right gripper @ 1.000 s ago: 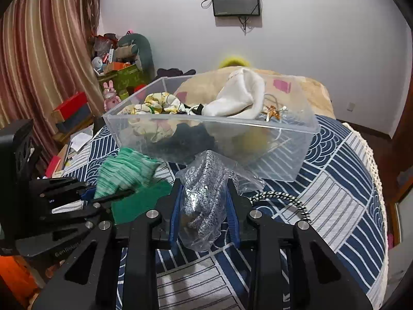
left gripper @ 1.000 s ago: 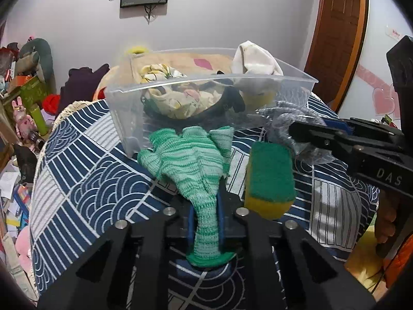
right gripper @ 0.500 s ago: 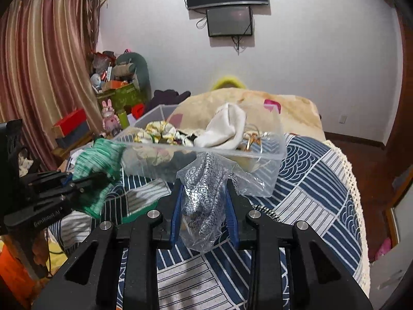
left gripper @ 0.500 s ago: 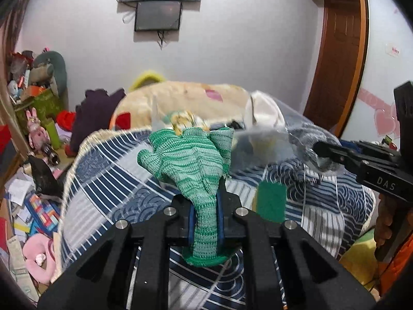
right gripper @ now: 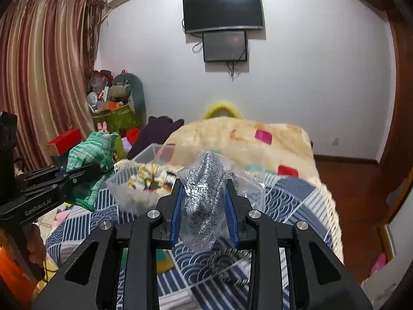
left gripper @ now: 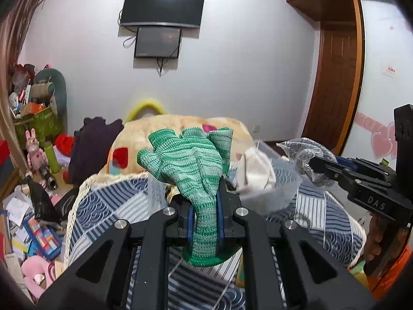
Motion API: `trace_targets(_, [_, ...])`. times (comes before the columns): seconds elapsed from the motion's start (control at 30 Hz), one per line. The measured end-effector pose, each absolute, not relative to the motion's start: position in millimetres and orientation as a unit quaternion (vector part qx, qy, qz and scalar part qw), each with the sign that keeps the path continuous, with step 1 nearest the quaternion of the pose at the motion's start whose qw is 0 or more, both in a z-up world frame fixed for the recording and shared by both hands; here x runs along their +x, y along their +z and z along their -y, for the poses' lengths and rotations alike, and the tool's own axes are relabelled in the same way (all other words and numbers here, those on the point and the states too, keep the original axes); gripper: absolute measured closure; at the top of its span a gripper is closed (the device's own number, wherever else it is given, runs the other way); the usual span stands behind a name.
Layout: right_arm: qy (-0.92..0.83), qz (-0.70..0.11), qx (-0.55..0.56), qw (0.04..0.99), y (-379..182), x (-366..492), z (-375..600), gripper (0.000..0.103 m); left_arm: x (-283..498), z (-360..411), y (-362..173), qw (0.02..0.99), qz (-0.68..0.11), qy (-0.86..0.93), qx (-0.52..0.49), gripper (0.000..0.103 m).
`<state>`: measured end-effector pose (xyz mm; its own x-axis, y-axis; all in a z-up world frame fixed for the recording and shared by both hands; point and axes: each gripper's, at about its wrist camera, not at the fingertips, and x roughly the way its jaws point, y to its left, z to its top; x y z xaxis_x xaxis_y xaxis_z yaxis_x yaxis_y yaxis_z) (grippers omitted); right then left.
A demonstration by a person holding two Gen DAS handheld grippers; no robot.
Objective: Organize soft objects
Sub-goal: 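Drop the glove into the box with the left gripper while the right drops the scrubber in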
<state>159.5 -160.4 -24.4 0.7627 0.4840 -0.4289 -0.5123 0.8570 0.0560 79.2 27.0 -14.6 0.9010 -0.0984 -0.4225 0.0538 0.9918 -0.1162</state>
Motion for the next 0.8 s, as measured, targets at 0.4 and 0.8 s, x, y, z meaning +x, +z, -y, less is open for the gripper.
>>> trace_targets(0.4, [0.241, -0.198, -0.032, 0.950, -13, 180, 162, 0.076, 129, -27, -17, 0.968, -0.237, -0.042, -0.076, 0.090])
trace_targets(0.8, [0.236, -0.246, -0.036, 0.939, -40, 206, 148, 0.076, 179, -20, -50, 0.951, -0.293, -0.047, -0.085, 0.090])
